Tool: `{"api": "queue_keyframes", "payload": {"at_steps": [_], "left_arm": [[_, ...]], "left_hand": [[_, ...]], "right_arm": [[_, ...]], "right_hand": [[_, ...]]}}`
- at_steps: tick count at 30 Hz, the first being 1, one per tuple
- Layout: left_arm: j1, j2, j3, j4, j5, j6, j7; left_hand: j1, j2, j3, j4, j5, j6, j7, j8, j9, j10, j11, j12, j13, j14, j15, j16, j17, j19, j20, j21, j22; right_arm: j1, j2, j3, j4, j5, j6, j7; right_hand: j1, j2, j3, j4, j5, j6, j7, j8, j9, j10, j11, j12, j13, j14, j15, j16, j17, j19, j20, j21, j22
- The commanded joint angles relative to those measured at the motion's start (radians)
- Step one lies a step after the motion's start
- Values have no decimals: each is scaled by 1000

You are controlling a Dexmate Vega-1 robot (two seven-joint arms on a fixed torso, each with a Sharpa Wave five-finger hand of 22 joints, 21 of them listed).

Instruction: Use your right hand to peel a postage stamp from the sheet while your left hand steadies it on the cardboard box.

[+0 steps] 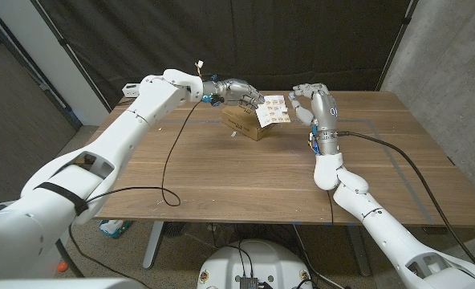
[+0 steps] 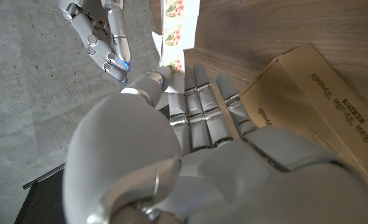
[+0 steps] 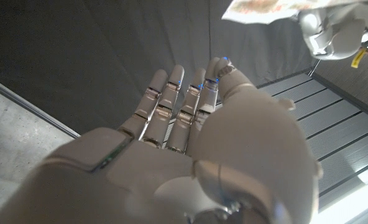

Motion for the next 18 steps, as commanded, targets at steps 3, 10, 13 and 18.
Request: {"api": "queue_keyframes", "payload": {"at_steps": [3,10,13,18], "left_arm": [[102,24,-77,-97,-9,19,130],[154,28,-124,-122,-60,16,178],[176,33,-143,-140,-79,15,206],[215,38,-175,-160,-121,-7,233]], "left_hand": [[-55,5,10,28,7,101,-72,-13,-16,12,-127,-17,-37,32,-109,-38,1,6,-32,-12,0],[-104,3,8,44,4,97,-140,-6,-55,0,-211,-37,-63,32,-153,-68,11,14,-57,-18,-1],[-115,4,7,46,2,95,-149,-2,-67,0,-212,-41,-69,30,-164,-78,16,16,-63,-20,-2],[-118,5,9,42,1,89,-155,1,-79,-2,-215,-45,-75,31,-165,-87,20,14,-67,-23,-3]], "right_arm": [[9,26,-13,24,16,25,-66],[4,34,-4,17,75,48,-32],[-4,39,8,7,108,57,-13],[-24,49,27,-25,124,43,-3]], "right_hand": [[-67,-5,-14,25,3,60,-144,6,29,12,-32,9,9,26,-166,-10,1,11,-50,27,0],[-222,-47,-46,66,31,-191,-185,-62,-34,-61,-43,-36,14,33,-162,-48,-8,11,-40,52,-9],[-288,-65,-57,84,41,-280,-191,-64,-53,-102,-34,-65,3,13,-160,-65,-10,5,-31,50,-12],[-351,-79,-69,103,48,-376,-172,-69,-60,-158,-17,-91,-7,-25,-157,-80,-10,-9,-18,40,-14]]}}
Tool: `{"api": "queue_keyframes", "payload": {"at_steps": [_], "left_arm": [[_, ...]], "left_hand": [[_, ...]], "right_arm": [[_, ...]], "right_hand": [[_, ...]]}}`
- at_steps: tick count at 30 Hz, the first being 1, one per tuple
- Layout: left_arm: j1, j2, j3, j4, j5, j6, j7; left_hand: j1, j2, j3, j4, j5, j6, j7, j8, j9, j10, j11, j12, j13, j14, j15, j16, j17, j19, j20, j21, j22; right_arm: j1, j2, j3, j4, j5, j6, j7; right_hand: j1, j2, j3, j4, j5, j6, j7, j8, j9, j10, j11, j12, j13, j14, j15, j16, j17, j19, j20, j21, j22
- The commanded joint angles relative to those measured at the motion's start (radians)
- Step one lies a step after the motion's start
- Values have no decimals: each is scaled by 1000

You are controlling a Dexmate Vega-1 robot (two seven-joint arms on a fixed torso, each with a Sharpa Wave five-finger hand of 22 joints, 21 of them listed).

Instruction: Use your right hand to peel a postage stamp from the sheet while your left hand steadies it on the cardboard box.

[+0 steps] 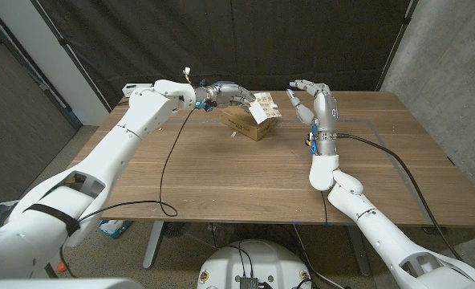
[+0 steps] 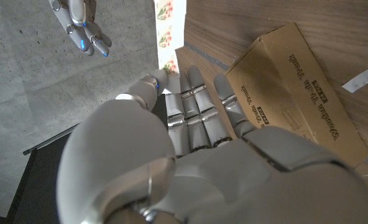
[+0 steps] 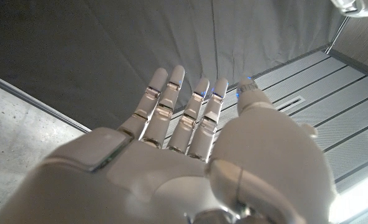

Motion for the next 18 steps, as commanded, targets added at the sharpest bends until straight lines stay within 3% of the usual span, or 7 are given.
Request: {"api": "queue_keyframes", "payload": {"at_steps": [1,4,7,11,13,16,18], "left_arm": [[89,14,-74,-54,-81,-26,82],[102,22,-83,-64,-97,-35,94],[116,33,-89,-79,-105,-43,112],[135,59,-95,-106,-108,-57,126],[144,67,-104,-112,-122,-64,126],[156,79,-113,-126,-132,-65,141],[163,87,-120,-133,-142,-65,147]], "left_hand": [[-11,2,18,10,-2,83,-91,10,-8,30,-126,-5,-3,2,-121,-11,7,-2,-7,-4,1],[-9,3,21,4,-3,89,-80,16,-17,35,-115,-4,-6,5,-109,-17,10,-8,0,-6,2],[-13,3,20,3,-5,76,-89,14,-24,33,-120,-6,-9,3,-109,-23,13,-11,3,-8,2],[-66,-31,-1,6,-37,-116,-143,-34,-58,-70,-108,-66,-40,-82,-60,-108,-1,-85,34,-51,-6],[-82,-35,-7,10,-47,-166,-144,-47,-67,-91,-102,-79,-46,-110,-40,-131,-6,-109,40,-75,-10],[-113,-45,-16,12,-78,-354,-147,-119,-103,-169,-77,-118,-62,-205,4,-194,-20,-164,53,-152,-14],[-121,-45,-17,13,-88,-382,-155,-131,-115,-201,-69,-130,-64,-235,14,-210,-23,-184,58,-178,-14]], "right_arm": [[-31,21,31,-45,67,6,35],[-46,32,44,-62,94,5,48],[-59,42,54,-74,133,20,70],[-78,50,67,-96,142,17,78],[-88,55,74,-108,137,11,75],[-102,59,83,-125,130,9,72],[-112,65,89,-137,125,9,64]], "right_hand": [[-48,-10,-7,18,10,-68,10,-7,-3,-36,11,-15,-6,-23,-158,-9,2,-11,-15,-6,0],[-65,-10,-9,23,12,-101,18,-7,-3,-66,20,-23,-9,-41,-155,-14,2,-16,-15,-11,-1],[-79,-12,-13,28,11,-116,19,-7,-4,-76,20,-24,-11,-49,-154,-16,2,-22,-12,-14,-1],[-95,-12,-16,34,11,-137,27,-6,-4,-93,27,-27,-12,-63,-152,-18,3,-27,-7,-18,-1],[-103,-11,-17,37,10,-147,30,-6,-4,-101,31,-27,-13,-68,-152,-18,4,-32,-2,-21,-1],[-112,-13,-20,40,10,-158,31,-6,-4,-110,33,-28,-14,-74,-150,-19,4,-34,1,-23,0],[-119,-14,-22,42,9,-165,34,-6,-4,-113,34,-27,-15,-77,-149,-19,5,-36,2,-24,0]]}}
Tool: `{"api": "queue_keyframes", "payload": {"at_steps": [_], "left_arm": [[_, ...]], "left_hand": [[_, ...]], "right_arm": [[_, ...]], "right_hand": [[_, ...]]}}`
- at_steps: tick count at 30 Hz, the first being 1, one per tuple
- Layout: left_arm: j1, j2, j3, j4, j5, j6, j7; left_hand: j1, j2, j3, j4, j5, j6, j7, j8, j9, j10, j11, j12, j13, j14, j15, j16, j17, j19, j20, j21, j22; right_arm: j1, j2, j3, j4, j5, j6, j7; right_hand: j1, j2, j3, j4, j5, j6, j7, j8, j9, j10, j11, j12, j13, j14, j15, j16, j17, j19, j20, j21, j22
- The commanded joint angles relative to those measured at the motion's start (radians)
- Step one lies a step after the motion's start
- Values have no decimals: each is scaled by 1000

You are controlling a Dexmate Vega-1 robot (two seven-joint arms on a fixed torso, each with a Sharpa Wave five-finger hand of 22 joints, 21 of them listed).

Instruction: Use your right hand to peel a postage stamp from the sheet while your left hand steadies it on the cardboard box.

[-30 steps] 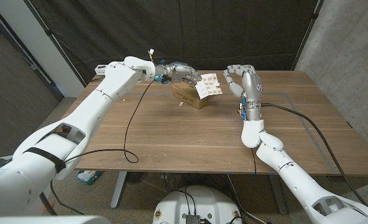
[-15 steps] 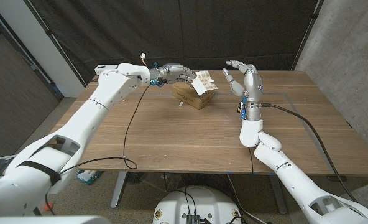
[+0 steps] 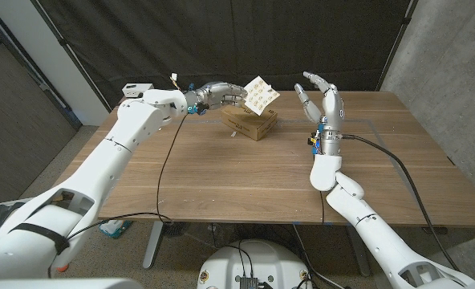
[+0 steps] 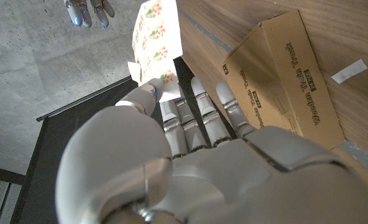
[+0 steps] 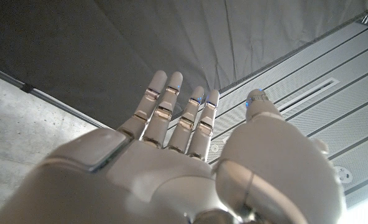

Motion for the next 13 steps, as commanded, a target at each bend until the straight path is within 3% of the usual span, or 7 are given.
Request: {"api": "queue_keyframes", "payload": {"at_steps": [1,5,8,13], "left_arm": [[58,48,-43,-56,-53,-19,54],[83,66,-58,-80,-67,-23,75],[105,68,-73,-85,-89,-23,96],[136,69,-105,-93,-135,11,153]], "left_hand": [[-17,-14,-9,1,-22,-106,-11,-41,-26,-64,21,-26,-5,-66,4,-39,-6,-45,10,-57,1],[-38,-12,-18,8,-43,-187,-26,-69,-45,-125,39,-47,-4,-124,27,-57,-9,-78,11,-97,3],[-49,-12,-23,11,-53,-218,-21,-76,-53,-145,45,-52,-2,-145,35,-60,-10,-91,14,-113,4],[-61,-4,-25,17,-64,-257,-6,-84,-62,-161,57,-56,-2,-161,44,-60,-11,-98,15,-128,5]], "right_arm": [[-54,25,37,-64,14,4,4],[-71,34,36,-83,-1,20,-6],[-71,37,31,-92,-3,16,26],[-16,38,6,-43,-7,55,46]], "right_hand": [[-18,-6,-1,9,1,-14,3,2,1,-8,0,-1,0,-12,-157,-2,2,-11,2,-5,-1],[-24,-8,-3,11,1,-16,1,3,1,-11,-1,0,-1,-15,-157,-2,3,-12,3,-7,0],[-28,-9,-5,12,1,-15,0,5,1,-9,-3,2,-1,-15,-159,-1,3,-12,1,-7,-1],[-29,-9,-4,12,1,-16,-3,7,1,-10,-4,3,-2,-14,-162,0,3,-12,0,-8,-1]]}}
